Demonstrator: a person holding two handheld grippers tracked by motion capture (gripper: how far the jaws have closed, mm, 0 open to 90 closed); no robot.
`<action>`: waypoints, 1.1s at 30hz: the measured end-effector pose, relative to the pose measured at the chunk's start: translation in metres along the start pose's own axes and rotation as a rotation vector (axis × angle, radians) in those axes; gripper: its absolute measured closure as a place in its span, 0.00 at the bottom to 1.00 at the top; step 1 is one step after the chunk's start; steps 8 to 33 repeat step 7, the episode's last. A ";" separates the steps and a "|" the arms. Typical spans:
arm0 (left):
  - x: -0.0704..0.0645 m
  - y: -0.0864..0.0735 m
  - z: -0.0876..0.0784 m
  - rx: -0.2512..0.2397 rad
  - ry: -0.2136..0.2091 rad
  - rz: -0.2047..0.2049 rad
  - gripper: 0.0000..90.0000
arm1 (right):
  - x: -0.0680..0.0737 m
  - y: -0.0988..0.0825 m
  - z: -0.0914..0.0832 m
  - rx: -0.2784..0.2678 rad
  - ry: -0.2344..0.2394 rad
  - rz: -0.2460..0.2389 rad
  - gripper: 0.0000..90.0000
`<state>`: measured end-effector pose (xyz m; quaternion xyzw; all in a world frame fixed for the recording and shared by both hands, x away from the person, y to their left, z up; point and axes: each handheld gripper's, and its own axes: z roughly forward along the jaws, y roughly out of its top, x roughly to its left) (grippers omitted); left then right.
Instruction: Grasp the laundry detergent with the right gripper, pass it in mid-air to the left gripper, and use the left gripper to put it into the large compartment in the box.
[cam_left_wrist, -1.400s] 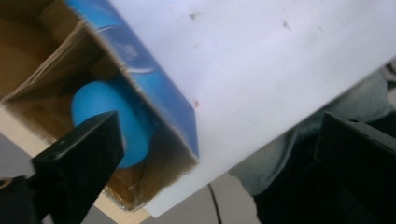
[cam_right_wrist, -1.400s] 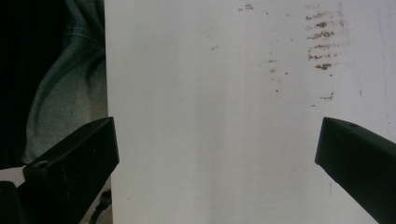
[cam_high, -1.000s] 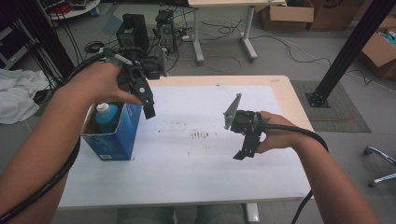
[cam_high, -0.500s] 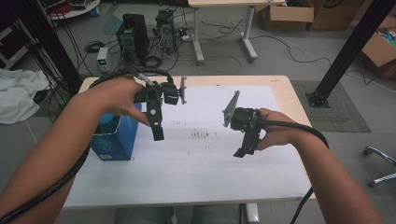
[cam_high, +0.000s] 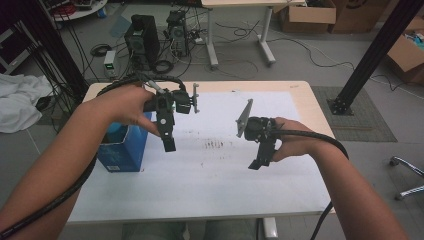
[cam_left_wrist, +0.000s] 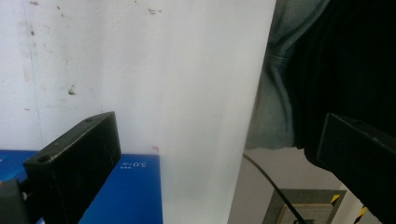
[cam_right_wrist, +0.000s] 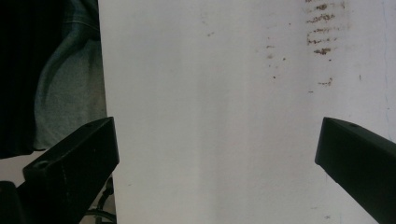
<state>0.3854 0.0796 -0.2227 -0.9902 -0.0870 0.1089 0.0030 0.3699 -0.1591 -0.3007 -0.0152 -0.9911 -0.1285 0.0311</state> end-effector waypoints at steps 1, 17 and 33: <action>0.000 0.000 0.000 0.002 0.000 0.000 0.00 | 0.000 0.000 0.000 0.002 -0.001 0.001 0.00; 0.002 0.001 0.000 0.004 -0.003 -0.001 0.00 | -0.001 0.002 -0.001 0.001 -0.002 -0.002 0.00; 0.002 0.001 0.000 0.004 -0.003 -0.001 0.00 | -0.001 0.002 -0.001 0.001 -0.002 -0.002 0.00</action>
